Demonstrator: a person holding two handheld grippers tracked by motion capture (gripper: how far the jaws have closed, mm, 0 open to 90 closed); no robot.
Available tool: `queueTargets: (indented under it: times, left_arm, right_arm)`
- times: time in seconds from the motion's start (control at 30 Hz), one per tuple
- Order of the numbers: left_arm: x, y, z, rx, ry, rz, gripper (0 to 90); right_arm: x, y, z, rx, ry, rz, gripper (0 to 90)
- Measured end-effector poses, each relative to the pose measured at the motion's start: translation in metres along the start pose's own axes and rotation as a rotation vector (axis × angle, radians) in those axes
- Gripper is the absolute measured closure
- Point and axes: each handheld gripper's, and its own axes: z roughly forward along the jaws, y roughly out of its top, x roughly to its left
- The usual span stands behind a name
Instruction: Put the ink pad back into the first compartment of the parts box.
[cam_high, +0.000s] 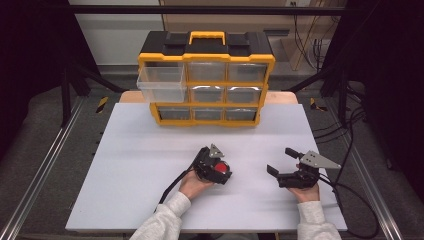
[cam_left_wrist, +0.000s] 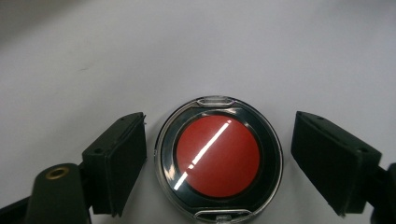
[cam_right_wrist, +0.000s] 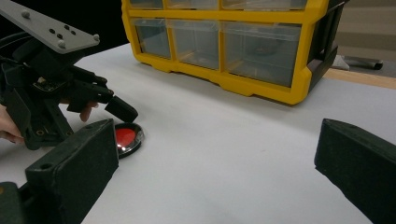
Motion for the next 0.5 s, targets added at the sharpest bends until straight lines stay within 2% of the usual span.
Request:
queueTargets:
  times: [0.5]
  left_arm:
    - [-0.0025, 0.0016, -0.0012, 0.022, 0.028, 0.03, 26.4]
  right_arm:
    - [-0.0002, 0.0001, -0.0001, 0.001, -0.001, 0.0, 0.2]
